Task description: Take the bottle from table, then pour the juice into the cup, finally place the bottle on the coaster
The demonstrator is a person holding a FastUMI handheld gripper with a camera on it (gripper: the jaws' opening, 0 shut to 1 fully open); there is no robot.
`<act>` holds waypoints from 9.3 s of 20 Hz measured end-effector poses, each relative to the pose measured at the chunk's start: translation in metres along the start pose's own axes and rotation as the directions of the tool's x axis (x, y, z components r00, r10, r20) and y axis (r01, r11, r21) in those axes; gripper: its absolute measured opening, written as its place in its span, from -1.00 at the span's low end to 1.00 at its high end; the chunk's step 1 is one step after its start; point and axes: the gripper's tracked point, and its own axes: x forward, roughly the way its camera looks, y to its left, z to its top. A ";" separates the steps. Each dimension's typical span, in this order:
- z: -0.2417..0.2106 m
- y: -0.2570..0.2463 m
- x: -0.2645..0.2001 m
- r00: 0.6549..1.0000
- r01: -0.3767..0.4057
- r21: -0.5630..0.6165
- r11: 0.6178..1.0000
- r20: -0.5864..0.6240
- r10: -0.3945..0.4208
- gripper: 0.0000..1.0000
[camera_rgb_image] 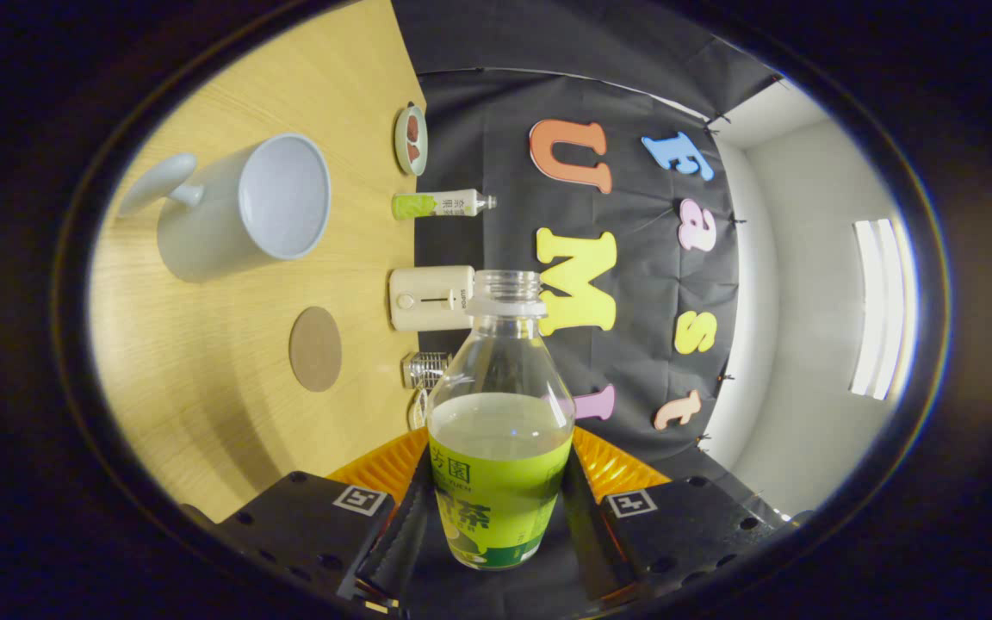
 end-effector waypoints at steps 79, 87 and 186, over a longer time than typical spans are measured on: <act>0.077 -0.062 -0.024 0.961 0.275 -0.609 0.744 0.187 -0.202 0.56; 0.079 -0.111 -0.032 0.947 0.320 -0.610 0.725 0.193 -0.255 0.56; 0.042 -0.069 -0.041 0.971 -0.197 0.978 0.076 0.183 0.156 1.00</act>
